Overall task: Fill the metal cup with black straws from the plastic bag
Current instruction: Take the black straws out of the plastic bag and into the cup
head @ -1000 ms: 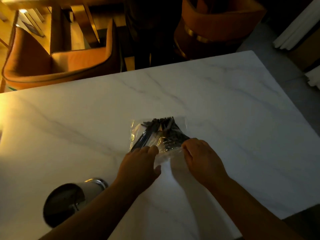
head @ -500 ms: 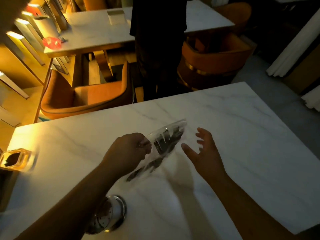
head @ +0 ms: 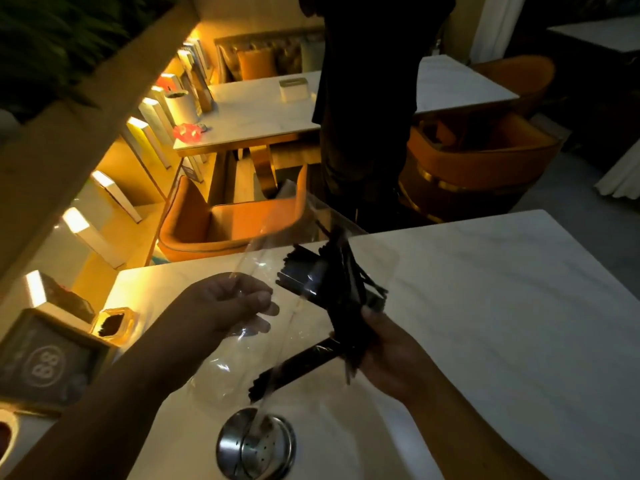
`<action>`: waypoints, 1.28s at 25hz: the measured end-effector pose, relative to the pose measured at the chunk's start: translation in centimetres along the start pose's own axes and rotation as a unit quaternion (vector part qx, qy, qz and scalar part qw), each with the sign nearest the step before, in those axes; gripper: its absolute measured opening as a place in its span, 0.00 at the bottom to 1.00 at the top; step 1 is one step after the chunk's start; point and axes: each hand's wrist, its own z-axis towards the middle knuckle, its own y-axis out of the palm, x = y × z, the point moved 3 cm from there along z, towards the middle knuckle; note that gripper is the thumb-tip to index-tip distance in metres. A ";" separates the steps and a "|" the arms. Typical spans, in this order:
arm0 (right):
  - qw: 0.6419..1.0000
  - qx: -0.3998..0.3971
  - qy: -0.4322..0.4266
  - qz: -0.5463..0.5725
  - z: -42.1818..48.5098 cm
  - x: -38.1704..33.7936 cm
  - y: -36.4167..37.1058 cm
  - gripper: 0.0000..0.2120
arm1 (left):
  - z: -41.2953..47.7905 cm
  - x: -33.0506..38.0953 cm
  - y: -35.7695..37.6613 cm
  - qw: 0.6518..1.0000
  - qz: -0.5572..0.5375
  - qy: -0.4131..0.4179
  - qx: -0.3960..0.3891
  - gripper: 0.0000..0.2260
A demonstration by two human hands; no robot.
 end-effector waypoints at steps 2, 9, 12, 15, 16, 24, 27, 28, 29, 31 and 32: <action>0.998 -0.003 -0.039 -0.045 0.8 -1.4 0.8 0.28 | -0.5 -1.1 -2.1 0.998 -0.018 -0.012 0.062 0.12; 0.972 0.034 -0.100 -0.208 0.0 -5.1 4.1 0.19 | -1.5 -3.6 -3.2 0.977 0.131 0.038 0.163 0.59; 0.969 0.047 -0.099 -0.224 -0.4 -5.1 5.6 0.18 | -1.2 -3.9 -1.0 0.951 0.221 0.052 0.210 0.64; 0.966 0.050 -0.112 -0.228 -1.1 -5.6 6.8 0.14 | -0.9 -3.8 -0.4 0.926 0.244 0.066 0.282 0.57; 0.965 0.051 -0.116 -0.231 -1.4 -5.9 7.0 0.12 | -1.0 -3.8 -0.8 0.923 0.229 0.073 0.302 0.50; 0.960 0.061 -0.132 -0.240 -2.2 -7.1 5.1 0.15 | -1.2 -4.2 -6.3 0.962 -0.082 0.022 0.259 0.05; 0.959 0.083 -0.130 -0.238 -2.0 -7.9 4.8 0.15 | -1.2 -5.0 -7.6 0.974 -0.096 -0.006 0.207 0.06; 0.957 0.090 -0.126 -0.244 -1.8 -8.0 4.7 0.14 | -1.1 -5.3 -7.9 0.977 -0.092 -0.011 0.194 0.06; 0.955 0.095 -0.126 -0.252 -1.7 -8.2 4.6 0.15 | -1.1 -5.5 -8.2 0.979 -0.085 -0.014 0.186 0.07; 0.950 0.102 -0.135 -0.262 -1.6 -8.6 4.5 0.15 | -1.1 -5.8 -8.6 0.982 -0.065 -0.015 0.176 0.07; 0.949 0.108 -0.139 -0.260 -1.5 -8.8 4.4 0.14 | -1.1 -5.8 -8.9 0.983 -0.060 -0.012 0.174 0.07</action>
